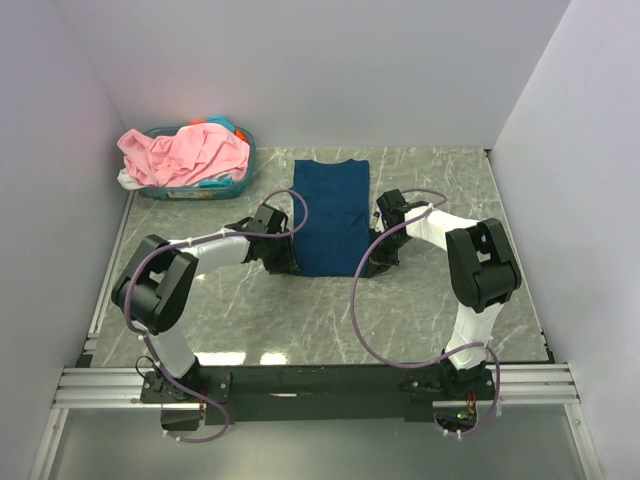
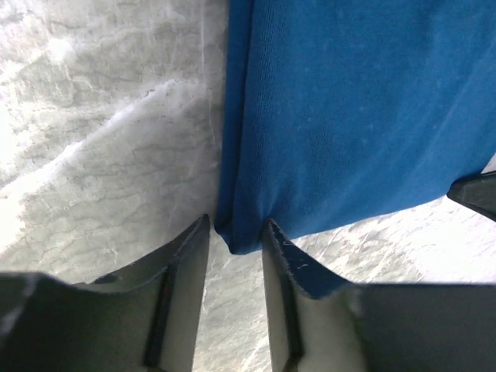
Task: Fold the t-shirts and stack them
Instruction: Fold the tshirt
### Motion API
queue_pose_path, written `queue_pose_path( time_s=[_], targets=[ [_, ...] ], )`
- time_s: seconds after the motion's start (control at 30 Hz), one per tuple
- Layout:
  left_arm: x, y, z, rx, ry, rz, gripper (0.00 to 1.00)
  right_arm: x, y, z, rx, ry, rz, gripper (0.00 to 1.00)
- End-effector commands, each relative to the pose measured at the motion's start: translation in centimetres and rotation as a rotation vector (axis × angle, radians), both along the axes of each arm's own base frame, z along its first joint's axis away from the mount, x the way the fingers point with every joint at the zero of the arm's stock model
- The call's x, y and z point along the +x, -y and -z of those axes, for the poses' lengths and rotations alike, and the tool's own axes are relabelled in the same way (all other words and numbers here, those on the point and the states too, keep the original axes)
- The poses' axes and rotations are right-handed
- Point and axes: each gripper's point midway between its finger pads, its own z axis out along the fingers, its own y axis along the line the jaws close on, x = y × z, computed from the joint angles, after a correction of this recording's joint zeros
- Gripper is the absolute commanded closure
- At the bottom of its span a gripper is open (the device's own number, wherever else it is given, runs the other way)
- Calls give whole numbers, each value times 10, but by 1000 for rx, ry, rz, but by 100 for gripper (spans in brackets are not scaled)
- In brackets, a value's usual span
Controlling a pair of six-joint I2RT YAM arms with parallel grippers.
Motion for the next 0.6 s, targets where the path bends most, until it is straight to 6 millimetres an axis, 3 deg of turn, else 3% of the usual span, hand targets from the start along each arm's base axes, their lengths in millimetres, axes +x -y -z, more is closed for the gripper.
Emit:
queue_pose_path(
  time_s=[0.0, 0.37, 0.57],
  targets=[
    [5, 3, 1, 11, -7, -3, 62, -3, 4, 11, -45, -17, -10, 90],
    [-3, -9, 16, 89, -77, -23, 75, 0, 4, 9, -45, -9, -9, 94],
    [-6, -7, 25, 92, -110, 2, 94, 2, 3, 6, -41, -7, -7, 100]
  ],
)
